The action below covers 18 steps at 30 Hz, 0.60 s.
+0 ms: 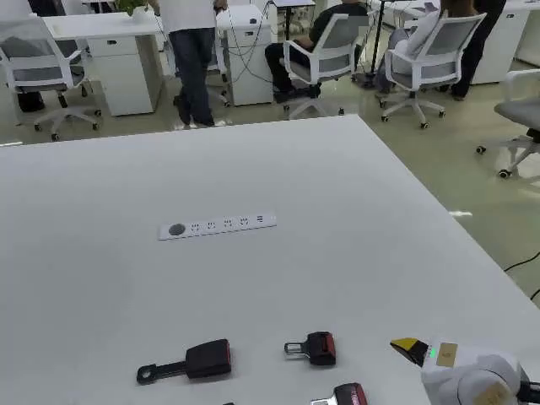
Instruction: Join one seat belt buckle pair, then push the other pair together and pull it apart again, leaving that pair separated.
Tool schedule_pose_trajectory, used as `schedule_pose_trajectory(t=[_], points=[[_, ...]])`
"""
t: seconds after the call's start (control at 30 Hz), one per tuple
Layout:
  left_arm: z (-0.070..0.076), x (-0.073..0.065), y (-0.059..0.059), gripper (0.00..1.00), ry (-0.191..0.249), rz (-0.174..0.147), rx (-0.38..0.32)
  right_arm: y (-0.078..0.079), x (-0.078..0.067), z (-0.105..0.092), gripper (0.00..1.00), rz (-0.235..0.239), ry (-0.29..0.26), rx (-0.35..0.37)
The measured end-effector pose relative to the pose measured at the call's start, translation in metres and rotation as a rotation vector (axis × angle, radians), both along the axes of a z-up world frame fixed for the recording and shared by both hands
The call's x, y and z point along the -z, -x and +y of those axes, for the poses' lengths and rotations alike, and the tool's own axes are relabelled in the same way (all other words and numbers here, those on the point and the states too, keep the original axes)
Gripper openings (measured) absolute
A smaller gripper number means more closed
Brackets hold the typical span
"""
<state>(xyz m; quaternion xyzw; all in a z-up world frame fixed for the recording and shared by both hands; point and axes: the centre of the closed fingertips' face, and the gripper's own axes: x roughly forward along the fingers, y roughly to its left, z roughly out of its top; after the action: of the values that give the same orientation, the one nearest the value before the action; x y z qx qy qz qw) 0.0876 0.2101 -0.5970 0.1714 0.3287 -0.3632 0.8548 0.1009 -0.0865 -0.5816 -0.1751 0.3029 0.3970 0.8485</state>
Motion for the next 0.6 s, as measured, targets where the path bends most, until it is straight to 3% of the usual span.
schedule_pose_trajectory(t=[0.6], points=[[0.0072, 0.0029, -0.0014, 1.0, 0.013, 0.001, -0.02, -0.0058, -0.0006, 0.0032, 0.89, -0.004, 0.018, -0.021]])
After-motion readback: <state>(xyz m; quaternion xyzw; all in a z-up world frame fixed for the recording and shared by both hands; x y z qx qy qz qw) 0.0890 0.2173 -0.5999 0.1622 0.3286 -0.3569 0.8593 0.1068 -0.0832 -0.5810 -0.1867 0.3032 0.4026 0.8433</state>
